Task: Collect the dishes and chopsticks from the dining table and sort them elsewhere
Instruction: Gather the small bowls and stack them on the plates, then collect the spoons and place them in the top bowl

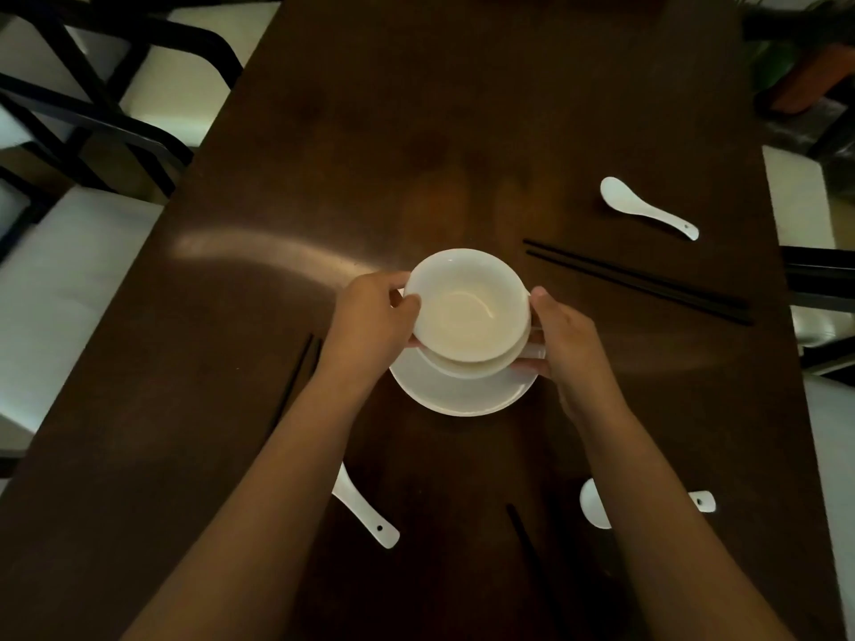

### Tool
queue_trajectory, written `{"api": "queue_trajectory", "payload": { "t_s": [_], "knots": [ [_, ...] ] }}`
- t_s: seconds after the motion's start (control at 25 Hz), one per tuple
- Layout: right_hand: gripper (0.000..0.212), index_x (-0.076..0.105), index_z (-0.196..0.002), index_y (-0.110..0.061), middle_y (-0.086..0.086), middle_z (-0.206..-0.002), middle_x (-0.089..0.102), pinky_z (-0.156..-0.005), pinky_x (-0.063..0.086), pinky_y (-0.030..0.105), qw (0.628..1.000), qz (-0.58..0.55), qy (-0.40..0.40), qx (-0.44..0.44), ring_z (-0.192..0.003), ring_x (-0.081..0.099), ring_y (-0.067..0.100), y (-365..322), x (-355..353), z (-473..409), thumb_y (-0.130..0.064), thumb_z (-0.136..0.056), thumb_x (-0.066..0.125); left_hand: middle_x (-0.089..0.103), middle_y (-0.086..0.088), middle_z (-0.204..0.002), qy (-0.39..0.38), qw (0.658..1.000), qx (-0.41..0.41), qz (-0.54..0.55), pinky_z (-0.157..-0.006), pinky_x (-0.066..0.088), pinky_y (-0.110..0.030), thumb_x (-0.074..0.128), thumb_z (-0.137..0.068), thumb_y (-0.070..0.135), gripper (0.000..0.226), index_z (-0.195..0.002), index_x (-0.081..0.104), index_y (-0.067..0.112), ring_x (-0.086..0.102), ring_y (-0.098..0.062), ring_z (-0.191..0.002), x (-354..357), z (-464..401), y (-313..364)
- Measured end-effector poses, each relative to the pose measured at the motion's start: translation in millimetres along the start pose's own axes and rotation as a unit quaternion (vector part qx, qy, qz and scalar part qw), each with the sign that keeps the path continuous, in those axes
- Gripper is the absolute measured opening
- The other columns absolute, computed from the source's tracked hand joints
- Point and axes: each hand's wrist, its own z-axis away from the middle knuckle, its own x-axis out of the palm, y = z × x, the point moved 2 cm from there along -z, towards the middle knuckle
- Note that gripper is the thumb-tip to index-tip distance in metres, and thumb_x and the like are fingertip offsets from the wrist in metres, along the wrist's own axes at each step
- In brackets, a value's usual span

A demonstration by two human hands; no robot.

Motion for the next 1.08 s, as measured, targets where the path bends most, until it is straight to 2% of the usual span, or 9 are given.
{"api": "queue_trajectory", "payload": {
  "t_s": [0.08, 0.2, 0.36, 0.64, 0.72, 0.8, 0.92, 1.0, 1.08],
  "knots": [
    [0.025, 0.069, -0.070, -0.035, -0.015, -0.077, 0.067, -0.058, 0.057, 0.027, 1.000, 0.012, 0.010, -0.007, -0.077, 0.066, 0.009, -1.1, 1.0, 0.3, -0.034, -0.089, 0.054, 0.064, 0.002, -0.083, 0.002, 1.000, 0.012, -0.021, -0.055, 0.058, -0.020, 0.048, -0.089, 0.008, 0.033, -0.118, 0.063, 0.016, 0.065, -0.005, -0.059, 3.3, 1.9, 2.5],
    [0.020, 0.066, -0.107, -0.025, -0.014, -0.093, 0.060, -0.054, 0.055, 0.019, 0.998, 0.058, 0.019, -0.015, -0.088, 0.059, 0.009, 1.5, 0.2, -0.7, -0.023, -0.089, 0.056, 0.063, 0.005, -0.073, 0.011, 0.997, 0.040, -0.060, -0.049, 0.050, -0.010, 0.049, -0.090, 0.011, 0.032, -0.118, 0.063, 0.018, 0.063, -0.004, -0.047, 6.5, 4.7, 3.8],
    [0.028, 0.062, -0.116, -0.024, -0.016, -0.094, 0.057, -0.045, 0.048, 0.009, 0.998, 0.062, 0.019, -0.023, -0.086, 0.057, 0.005, 3.5, -1.3, -0.9, -0.018, -0.091, 0.053, 0.067, -0.008, -0.086, 0.016, 0.989, 0.062, -0.133, -0.066, 0.054, -0.029, 0.043, -0.094, 0.020, 0.029, -0.109, 0.067, 0.012, 0.063, -0.019, -0.067, 4.8, 6.6, -5.6],
    [0.032, 0.056, -0.123, -0.019, -0.007, -0.104, 0.057, -0.053, 0.053, 0.013, 0.996, 0.071, 0.043, -0.013, -0.084, 0.058, 0.005, -1.2, -0.8, 6.6, -0.023, -0.091, 0.053, 0.066, -0.002, -0.092, -0.004, 0.994, -0.071, 0.086, -0.065, 0.058, -0.029, 0.044, -0.095, 0.023, 0.029, -0.116, 0.063, 0.016, 0.068, -0.016, -0.066, 2.4, 11.3, -24.0],
    [0.029, 0.057, -0.117, -0.023, -0.005, -0.100, 0.061, -0.058, 0.056, 0.016, 0.992, 0.048, 0.112, -0.028, -0.083, 0.062, 0.007, 2.1, -3.9, 28.3, -0.026, -0.088, 0.058, 0.066, 0.001, -0.084, 0.043, 0.986, -0.089, 0.131, -0.062, 0.056, -0.025, 0.044, -0.095, 0.024, 0.026, -0.109, 0.063, 0.017, 0.068, -0.014, -0.066, -11.1, 27.5, -33.1],
    [0.021, 0.058, -0.102, -0.027, -0.005, -0.091, 0.062, -0.066, 0.054, 0.018, 0.972, 0.133, 0.163, -0.101, -0.077, 0.061, 0.005, 19.3, 1.4, 68.2, -0.027, -0.082, 0.065, 0.067, 0.002, -0.082, 0.124, 0.970, -0.107, 0.182, -0.055, 0.053, -0.017, 0.045, -0.094, 0.020, 0.021, -0.098, 0.066, 0.020, 0.068, -0.008, -0.065, -28.1, 62.3, -52.1],
    [0.024, 0.061, -0.098, -0.027, -0.007, -0.093, 0.059, -0.066, 0.044, 0.011, 0.931, 0.319, 0.030, -0.175, -0.073, 0.055, 0.002, 57.6, 43.3, 125.9, -0.028, -0.076, 0.070, 0.068, -0.004, -0.092, 0.182, 0.922, -0.215, 0.264, -0.059, 0.054, -0.016, 0.049, -0.092, 0.017, 0.018, -0.094, 0.066, 0.015, 0.069, -0.009, -0.079, -35.6, 123.2, -91.0],
    [0.039, 0.056, -0.116, -0.027, -0.008, -0.110, 0.056, -0.075, 0.046, 0.015, 0.898, 0.404, -0.088, -0.147, -0.090, 0.055, 0.003, 77.7, 77.0, 141.9, -0.037, -0.080, 0.066, 0.067, -0.004, -0.100, 0.174, 0.902, -0.279, 0.279, -0.072, 0.054, -0.023, 0.050, -0.092, 0.018, 0.014, -0.094, 0.064, 0.018, 0.067, -0.010, -0.089, -26.8, 153.6, -112.0],
    [0.048, 0.048, -0.127, -0.024, -0.005, -0.121, 0.053, -0.084, 0.046, 0.022, 0.863, 0.466, -0.131, -0.147, -0.106, 0.052, 0.009, 89.9, 95.8, 144.1, -0.040, -0.083, 0.061, 0.066, -0.002, -0.104, 0.157, 0.901, -0.309, 0.261, -0.081, 0.052, -0.027, 0.050, -0.092, 0.019, 0.014, -0.101, 0.062, 0.019, 0.065, -0.010, -0.093, -16.4, 170.4, -124.0]
  ]
}}
